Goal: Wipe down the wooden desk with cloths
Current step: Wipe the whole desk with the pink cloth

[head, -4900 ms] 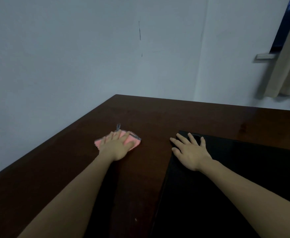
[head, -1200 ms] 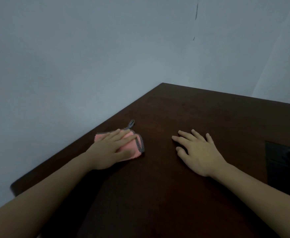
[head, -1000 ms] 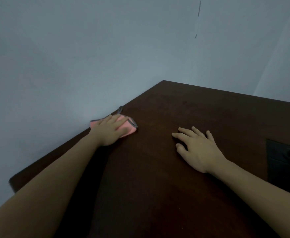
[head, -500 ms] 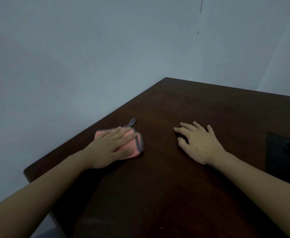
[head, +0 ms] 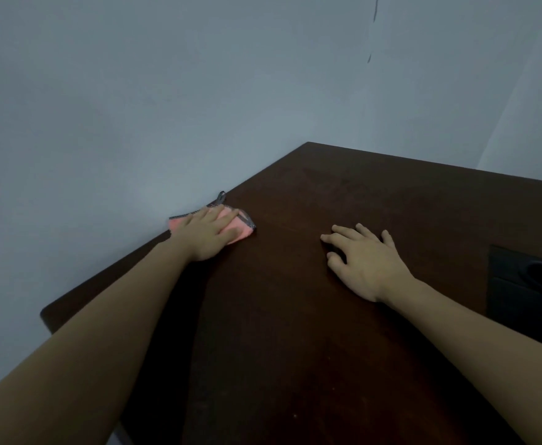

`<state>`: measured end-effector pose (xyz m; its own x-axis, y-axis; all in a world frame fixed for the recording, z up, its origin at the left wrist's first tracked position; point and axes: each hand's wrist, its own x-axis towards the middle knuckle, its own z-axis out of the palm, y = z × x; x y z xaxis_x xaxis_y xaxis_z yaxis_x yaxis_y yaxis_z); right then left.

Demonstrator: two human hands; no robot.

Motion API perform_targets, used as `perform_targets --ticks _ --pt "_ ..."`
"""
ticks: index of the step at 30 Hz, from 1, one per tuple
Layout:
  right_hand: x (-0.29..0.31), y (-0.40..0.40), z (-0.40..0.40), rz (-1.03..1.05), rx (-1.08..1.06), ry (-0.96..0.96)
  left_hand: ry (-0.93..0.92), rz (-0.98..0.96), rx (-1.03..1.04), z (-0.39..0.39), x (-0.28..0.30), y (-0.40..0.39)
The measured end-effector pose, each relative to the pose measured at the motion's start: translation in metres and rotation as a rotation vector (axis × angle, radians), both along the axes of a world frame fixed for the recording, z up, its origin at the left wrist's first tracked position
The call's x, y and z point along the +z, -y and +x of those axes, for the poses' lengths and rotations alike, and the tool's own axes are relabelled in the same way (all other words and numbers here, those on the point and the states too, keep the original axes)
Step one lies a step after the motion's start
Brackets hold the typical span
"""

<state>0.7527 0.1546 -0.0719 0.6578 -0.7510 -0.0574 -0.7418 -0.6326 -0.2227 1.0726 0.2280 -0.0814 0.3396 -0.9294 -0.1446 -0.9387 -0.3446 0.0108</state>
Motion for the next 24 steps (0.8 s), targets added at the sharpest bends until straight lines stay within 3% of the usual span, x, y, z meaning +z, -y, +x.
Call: perform_targets --ticks 9,12,20,24 --pt "0.001 0.000 0.000 -0.011 0.004 -0.015 -0.024 0.040 -0.337 -0.076 0.008 -0.097" --pt "-0.002 0.002 0.001 -0.016 0.006 -0.016 -0.081 0.050 -0.310 -0.070 0.010 -0.092" --pt "-0.004 0.004 0.002 -0.027 0.002 -0.002 0.001 0.005 -0.082 -0.055 0.001 0.014" --pt "-0.002 0.001 0.001 -0.024 -0.003 0.005 -0.005 0.018 -0.042 -0.069 0.006 0.021"
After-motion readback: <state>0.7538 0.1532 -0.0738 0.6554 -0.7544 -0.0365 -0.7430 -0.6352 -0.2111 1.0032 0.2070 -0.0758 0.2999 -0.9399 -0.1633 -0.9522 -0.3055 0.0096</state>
